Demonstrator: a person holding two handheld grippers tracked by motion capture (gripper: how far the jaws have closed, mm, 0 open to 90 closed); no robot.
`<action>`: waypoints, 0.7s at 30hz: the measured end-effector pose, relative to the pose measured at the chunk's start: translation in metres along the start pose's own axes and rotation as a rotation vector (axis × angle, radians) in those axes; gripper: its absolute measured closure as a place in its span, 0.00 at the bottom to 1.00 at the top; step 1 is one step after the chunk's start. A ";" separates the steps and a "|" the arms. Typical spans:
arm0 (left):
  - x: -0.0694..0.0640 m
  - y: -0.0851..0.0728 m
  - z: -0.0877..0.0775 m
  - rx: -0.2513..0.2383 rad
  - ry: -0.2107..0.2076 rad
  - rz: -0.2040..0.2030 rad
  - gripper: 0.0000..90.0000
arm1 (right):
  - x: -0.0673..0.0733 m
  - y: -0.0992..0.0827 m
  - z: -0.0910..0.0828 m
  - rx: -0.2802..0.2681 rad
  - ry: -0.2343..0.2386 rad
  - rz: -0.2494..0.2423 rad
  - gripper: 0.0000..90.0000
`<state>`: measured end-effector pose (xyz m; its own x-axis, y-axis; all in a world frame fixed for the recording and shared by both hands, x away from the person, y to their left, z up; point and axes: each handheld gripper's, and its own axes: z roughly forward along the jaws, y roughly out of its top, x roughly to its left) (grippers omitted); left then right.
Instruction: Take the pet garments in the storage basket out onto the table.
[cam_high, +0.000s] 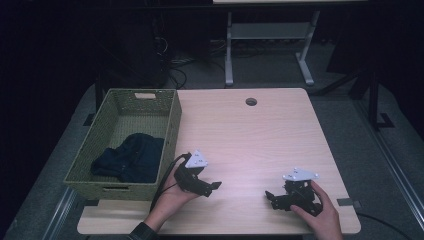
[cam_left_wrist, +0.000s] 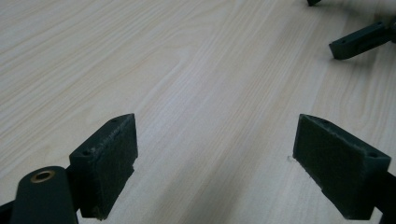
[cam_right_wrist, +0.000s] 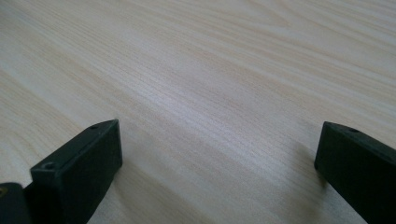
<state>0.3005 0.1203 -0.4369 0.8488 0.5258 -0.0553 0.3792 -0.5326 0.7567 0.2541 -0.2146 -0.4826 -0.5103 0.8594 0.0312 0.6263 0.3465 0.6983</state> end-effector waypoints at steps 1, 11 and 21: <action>0.000 0.000 0.000 0.000 0.000 0.000 0.15 | 0.000 0.000 0.000 0.000 0.000 0.000 0.00; 0.000 0.006 -0.005 0.005 -0.012 0.001 0.15 | 0.000 0.000 0.000 0.000 0.001 -0.001 0.00; 0.001 0.014 -0.011 -0.003 -0.003 -0.010 0.15 | 0.000 0.000 0.000 0.001 0.002 -0.003 0.01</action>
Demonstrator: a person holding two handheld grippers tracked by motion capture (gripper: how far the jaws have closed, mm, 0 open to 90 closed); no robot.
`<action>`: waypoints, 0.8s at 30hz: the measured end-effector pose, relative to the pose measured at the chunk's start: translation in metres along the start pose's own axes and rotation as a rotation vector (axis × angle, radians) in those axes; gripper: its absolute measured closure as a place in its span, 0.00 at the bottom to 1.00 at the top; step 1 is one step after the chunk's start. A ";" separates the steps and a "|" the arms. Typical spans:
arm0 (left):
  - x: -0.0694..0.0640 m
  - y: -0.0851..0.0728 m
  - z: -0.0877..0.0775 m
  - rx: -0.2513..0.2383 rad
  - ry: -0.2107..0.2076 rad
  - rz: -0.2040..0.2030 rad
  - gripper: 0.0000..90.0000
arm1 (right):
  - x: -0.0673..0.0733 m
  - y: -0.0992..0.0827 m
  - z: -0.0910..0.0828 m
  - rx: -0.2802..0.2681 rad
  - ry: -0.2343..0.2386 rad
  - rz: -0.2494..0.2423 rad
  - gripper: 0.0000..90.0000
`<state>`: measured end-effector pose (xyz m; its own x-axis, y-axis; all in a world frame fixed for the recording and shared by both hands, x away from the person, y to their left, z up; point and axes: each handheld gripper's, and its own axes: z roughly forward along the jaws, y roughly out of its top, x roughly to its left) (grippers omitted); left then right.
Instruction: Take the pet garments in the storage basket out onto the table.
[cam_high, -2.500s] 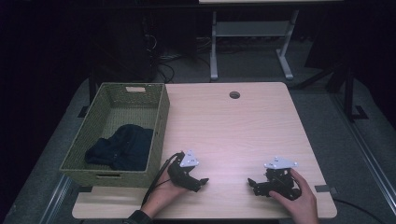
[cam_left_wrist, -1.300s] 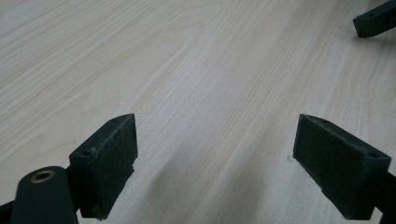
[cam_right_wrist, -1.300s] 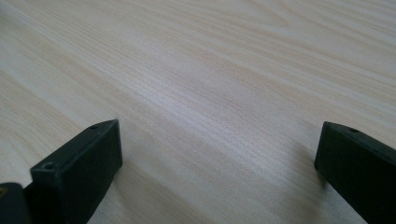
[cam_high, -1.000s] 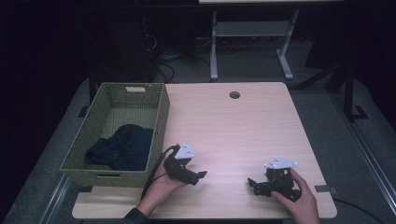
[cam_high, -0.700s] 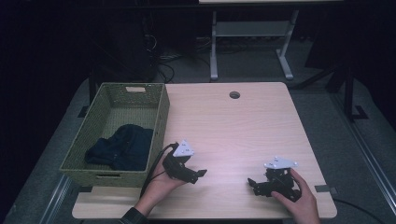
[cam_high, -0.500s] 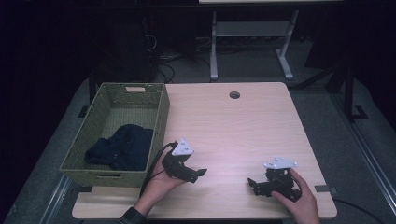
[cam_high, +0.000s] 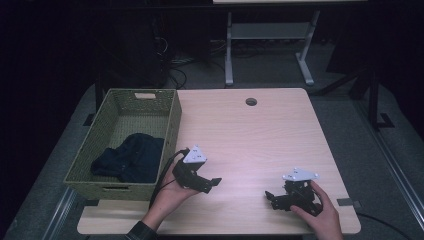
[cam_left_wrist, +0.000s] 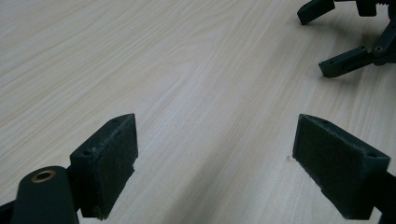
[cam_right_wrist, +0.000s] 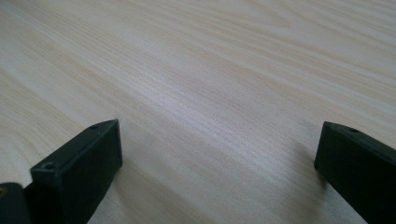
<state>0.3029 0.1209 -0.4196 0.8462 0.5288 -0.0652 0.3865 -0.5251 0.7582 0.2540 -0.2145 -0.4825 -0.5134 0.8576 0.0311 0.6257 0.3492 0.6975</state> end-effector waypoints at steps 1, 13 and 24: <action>0.000 0.001 -0.001 0.002 -0.002 -0.001 0.15 | 0.000 0.000 0.000 -0.002 0.000 0.001 0.00; 0.000 0.010 -0.009 -0.002 -0.020 -0.003 0.15 | 0.000 0.000 0.000 0.000 0.000 0.001 0.00; 0.003 0.027 -0.020 -0.047 -0.013 0.006 0.15 | 0.000 0.000 0.000 -0.001 0.000 0.001 0.00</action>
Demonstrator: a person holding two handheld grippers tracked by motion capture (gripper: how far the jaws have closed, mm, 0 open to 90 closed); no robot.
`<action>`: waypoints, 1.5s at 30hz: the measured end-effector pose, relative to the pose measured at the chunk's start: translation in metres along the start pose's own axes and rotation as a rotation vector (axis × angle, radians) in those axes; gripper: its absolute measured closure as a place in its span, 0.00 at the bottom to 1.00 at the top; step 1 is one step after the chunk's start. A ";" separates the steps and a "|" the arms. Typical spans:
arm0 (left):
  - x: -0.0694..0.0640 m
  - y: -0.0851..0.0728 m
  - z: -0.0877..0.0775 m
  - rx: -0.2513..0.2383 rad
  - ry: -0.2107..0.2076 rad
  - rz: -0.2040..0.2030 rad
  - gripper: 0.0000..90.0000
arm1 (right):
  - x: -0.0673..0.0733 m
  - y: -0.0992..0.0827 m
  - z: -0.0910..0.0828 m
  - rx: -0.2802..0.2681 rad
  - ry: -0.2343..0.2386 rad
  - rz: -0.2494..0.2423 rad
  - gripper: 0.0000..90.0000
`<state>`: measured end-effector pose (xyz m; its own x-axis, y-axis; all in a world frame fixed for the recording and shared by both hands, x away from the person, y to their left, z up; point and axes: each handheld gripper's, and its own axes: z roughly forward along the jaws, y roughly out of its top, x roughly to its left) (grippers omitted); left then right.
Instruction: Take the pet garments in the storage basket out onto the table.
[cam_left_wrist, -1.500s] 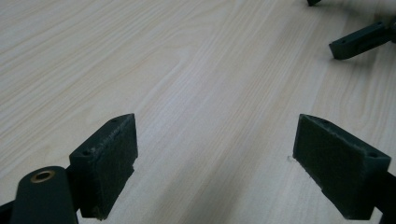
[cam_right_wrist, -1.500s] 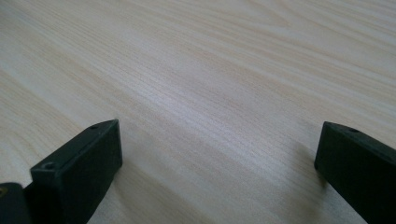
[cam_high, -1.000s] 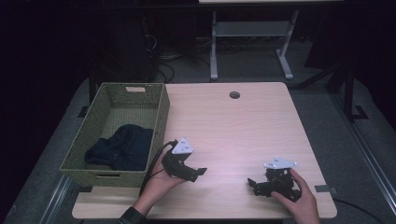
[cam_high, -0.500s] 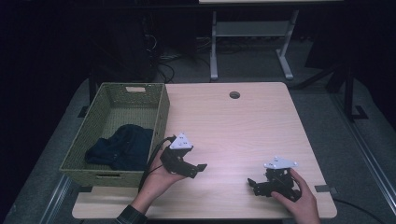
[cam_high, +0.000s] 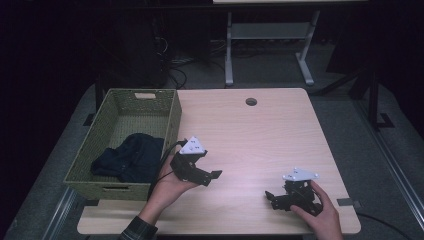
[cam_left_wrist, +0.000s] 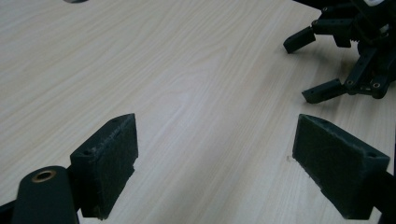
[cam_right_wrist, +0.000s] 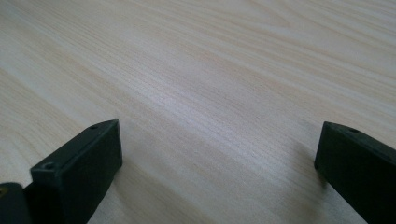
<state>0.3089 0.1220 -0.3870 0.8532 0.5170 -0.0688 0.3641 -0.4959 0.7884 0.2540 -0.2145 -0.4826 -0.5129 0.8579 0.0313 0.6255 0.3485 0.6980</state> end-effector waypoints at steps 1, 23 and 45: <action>0.001 0.001 -0.001 -0.003 -0.001 0.000 0.15 | 0.000 0.000 0.000 0.000 0.000 0.000 0.01; 0.021 0.016 -0.015 -0.021 0.015 0.004 0.15 | -0.001 0.001 0.001 0.000 0.005 -0.008 0.00; 0.049 0.008 -0.057 -0.080 0.101 -0.052 0.15 | -0.002 0.001 0.001 -0.002 0.004 -0.012 0.00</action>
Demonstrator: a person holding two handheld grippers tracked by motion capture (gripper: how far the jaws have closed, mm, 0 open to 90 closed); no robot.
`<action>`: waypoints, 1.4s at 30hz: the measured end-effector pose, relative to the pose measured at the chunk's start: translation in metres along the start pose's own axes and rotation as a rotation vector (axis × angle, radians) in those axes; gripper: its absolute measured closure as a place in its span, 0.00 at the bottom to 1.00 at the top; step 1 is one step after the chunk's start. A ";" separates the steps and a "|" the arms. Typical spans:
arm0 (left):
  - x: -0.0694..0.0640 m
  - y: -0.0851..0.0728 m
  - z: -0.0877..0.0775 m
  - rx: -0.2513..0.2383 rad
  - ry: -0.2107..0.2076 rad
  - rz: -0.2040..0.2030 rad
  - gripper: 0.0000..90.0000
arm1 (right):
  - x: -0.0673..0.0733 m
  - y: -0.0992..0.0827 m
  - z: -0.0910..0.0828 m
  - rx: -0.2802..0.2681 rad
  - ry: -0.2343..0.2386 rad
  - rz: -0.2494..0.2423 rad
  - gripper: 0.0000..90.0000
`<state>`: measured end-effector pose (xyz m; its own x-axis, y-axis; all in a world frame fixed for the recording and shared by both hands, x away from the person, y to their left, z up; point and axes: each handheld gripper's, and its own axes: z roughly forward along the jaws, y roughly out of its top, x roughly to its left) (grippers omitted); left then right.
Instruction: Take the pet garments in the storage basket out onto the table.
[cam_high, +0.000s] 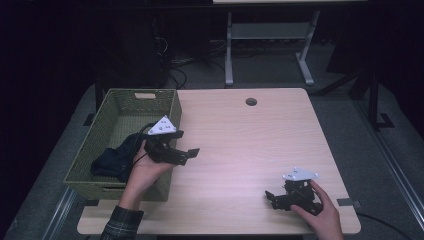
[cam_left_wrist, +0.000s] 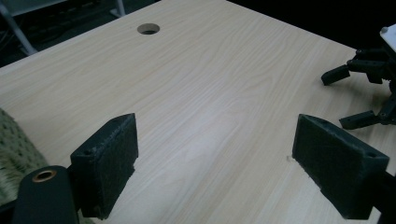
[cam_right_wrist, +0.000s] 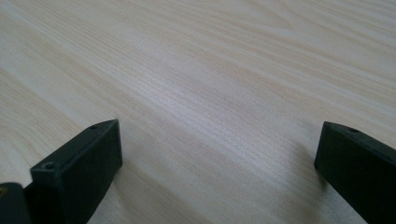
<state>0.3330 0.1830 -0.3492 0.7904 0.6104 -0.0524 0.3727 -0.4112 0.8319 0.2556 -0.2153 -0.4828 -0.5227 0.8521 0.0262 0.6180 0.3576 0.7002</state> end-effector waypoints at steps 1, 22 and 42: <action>0.002 0.000 -0.002 0.001 0.005 -0.002 0.15 | 0.000 0.000 0.000 0.001 0.000 0.003 0.01; 0.032 -0.012 -0.039 0.010 0.088 -0.042 0.17 | 0.000 0.000 0.000 0.000 0.000 0.000 0.01; 0.055 -0.026 -0.063 0.074 0.164 -0.055 0.17 | 0.000 0.000 0.000 0.000 0.000 0.000 0.01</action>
<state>0.3359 0.2697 -0.3384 0.6800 0.7332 -0.0011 0.4530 -0.4190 0.7869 0.2555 -0.2153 -0.4827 -0.5225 0.8522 0.0265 0.6184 0.3575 0.6998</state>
